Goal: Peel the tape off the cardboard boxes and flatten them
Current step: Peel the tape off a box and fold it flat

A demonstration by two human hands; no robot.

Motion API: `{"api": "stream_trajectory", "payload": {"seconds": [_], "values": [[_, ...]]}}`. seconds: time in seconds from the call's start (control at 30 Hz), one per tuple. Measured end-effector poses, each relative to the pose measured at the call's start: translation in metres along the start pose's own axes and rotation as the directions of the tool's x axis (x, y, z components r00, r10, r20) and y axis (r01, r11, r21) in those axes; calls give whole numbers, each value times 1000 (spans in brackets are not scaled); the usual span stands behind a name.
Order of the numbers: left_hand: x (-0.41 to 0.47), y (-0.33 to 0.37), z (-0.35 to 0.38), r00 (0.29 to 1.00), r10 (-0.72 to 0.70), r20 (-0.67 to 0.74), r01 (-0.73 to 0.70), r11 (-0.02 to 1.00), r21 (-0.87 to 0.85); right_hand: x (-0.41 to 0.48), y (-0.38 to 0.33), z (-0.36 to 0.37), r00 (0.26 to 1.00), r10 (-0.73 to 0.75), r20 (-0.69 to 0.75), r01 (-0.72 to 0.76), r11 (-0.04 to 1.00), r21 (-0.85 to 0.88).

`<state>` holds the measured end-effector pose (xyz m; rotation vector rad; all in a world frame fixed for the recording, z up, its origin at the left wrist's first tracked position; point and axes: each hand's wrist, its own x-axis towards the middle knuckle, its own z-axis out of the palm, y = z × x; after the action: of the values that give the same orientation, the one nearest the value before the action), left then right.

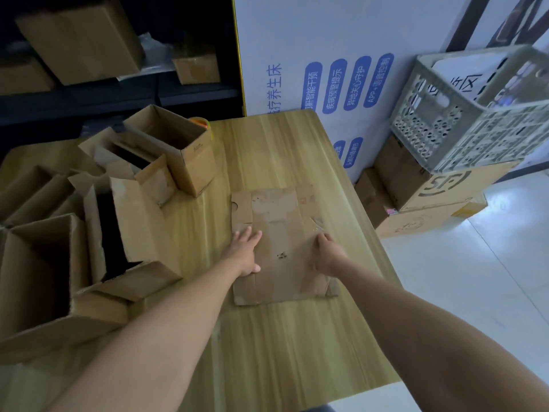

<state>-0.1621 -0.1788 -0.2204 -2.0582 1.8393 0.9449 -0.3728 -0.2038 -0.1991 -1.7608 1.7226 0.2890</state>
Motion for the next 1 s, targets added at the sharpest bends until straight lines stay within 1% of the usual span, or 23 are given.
{"api": "stream_trajectory", "payload": {"seconds": [0.1, 0.17, 0.27, 0.33, 0.4, 0.5, 0.6, 0.73, 0.8, 0.87, 0.9, 0.97, 1.0], "values": [[13, 1, -4, 998, 8, -55, -7, 1000, 16, 17, 1, -4, 1000, -20, -3, 20, 997, -68], [16, 2, -6, 995, 11, -94, -9, 1000, 20, 23, 1, -5, 1000, -11, -23, 8, 993, -119], [12, 5, -8, 987, 24, -158, -17, 999, 44, 20, -8, -7, 995, 16, -95, -37, 975, -219], [2, 7, -11, 979, 38, -198, -31, 999, 35, 12, -20, -8, 988, -23, -155, -26, 951, -307], [-14, 9, -19, 968, 63, -242, -68, 998, -13, 3, -35, -13, 980, -101, -173, 43, 949, -314], [-43, 5, -46, 932, 74, -355, -119, 987, -105, -15, -73, -26, 954, -242, -180, 196, 951, -239], [-85, -11, -78, 856, 92, -508, -158, 983, -88, -40, -121, -36, 905, -367, -213, 322, 921, -221], [-149, -50, -116, 739, 120, -663, -171, 985, -13, -74, -185, -31, 791, -560, -247, 502, 824, -263], [-176, -75, -128, 702, 127, -701, -155, 988, 24, -90, -214, -20, 735, -643, -218, 579, 761, -293], [-199, -100, -136, 709, 119, -695, -127, 991, 40, -103, -240, -5, 679, -720, -140, 651, 679, -339], [-208, -111, -137, 714, 110, -691, -114, 993, 41, -108, -250, 4, 667, -740, -84, 669, 644, -371], [-223, -131, -137, 725, 90, -683, -98, 995, 26, -113, -268, 20, 689, -724, 19, 653, 610, -448], [-229, -139, -136, 733, 82, -675, -96, 995, 17, -113, -274, 27, 709, -704, 46, 630, 602, -491]]}}
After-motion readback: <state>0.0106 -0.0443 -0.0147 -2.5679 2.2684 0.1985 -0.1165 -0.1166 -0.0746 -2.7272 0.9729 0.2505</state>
